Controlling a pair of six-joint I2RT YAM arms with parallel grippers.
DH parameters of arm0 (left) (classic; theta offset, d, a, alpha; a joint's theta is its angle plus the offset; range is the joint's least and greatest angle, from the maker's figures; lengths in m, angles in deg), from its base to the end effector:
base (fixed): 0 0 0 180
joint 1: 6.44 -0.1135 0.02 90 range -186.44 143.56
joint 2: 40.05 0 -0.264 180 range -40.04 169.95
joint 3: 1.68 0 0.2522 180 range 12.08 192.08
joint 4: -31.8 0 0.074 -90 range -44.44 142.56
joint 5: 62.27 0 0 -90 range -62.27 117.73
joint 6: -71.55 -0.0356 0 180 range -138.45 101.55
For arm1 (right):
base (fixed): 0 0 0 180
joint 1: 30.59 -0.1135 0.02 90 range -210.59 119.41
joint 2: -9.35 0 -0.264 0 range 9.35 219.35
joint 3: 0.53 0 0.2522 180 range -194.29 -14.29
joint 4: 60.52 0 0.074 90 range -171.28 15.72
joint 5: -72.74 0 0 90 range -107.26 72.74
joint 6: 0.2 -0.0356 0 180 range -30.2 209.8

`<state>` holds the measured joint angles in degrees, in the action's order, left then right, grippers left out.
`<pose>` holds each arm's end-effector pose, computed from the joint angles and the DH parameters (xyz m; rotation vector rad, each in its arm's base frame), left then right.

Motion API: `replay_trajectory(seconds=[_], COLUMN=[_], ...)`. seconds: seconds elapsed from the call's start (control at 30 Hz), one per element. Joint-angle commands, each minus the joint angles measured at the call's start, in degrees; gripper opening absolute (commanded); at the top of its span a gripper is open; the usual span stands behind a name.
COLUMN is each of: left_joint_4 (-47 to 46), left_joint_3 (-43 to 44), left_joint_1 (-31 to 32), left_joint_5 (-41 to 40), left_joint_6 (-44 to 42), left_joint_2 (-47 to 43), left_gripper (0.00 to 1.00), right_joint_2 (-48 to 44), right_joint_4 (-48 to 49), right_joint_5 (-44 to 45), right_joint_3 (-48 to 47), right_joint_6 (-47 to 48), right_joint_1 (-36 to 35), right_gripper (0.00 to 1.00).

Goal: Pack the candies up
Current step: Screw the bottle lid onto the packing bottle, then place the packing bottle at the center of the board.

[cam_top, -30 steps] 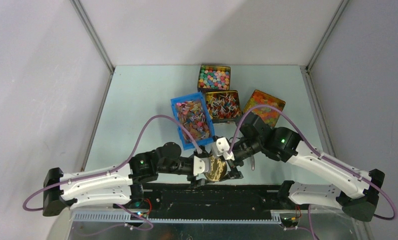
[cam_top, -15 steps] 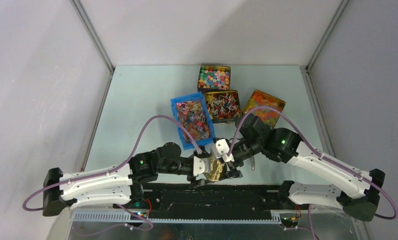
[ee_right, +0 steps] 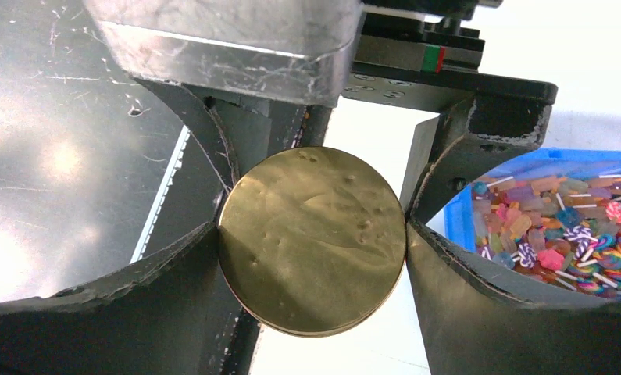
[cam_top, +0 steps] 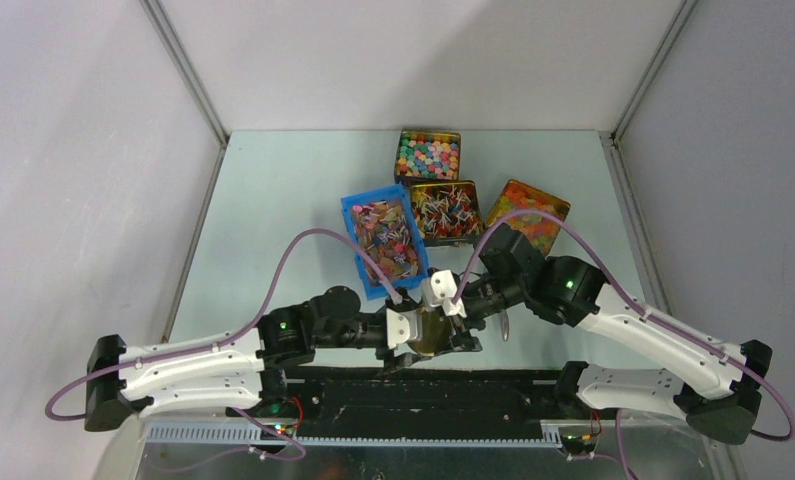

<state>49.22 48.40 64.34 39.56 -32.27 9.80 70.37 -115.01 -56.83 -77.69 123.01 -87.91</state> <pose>0.0609 -0.1969 0.2841 1.4253 1.3446 -0.8649 0.0964 0.1923 0.3516 -1.8387 1.2807 0.9997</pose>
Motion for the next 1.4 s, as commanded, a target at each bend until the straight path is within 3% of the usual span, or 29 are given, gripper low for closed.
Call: replay_trajectory(seconds=[0.0,0.53,1.0,1.37], left_joint_4=[-13.43,-13.86,-13.01,-10.38], left_joint_3=[1.57,3.85,3.95,1.19], left_joint_1=[-0.34,-0.35,-0.32,-0.32], left_joint_5=[-9.5,-20.13,-18.25,-16.28], left_joint_6=[4.26,5.96,3.83,3.43], left_joint_2=[-2.19,-1.41,-1.68,-2.36], left_gripper=[0.38,0.35,0.37,0.46], right_joint_2=[0.53,0.16,-1.19,-5.96], right_joint_4=[1.19,6.03,7.02,22.08], right_joint_5=[4.2,9.62,13.56,12.8], right_joint_3=[-0.28,-0.28,2.08,16.45], right_joint_6=[-4.07,-10.74,-11.82,-14.54], right_joint_1=[-0.43,-1.19,-2.14,-0.92], right_gripper=[0.72,0.68,0.68,0.67])
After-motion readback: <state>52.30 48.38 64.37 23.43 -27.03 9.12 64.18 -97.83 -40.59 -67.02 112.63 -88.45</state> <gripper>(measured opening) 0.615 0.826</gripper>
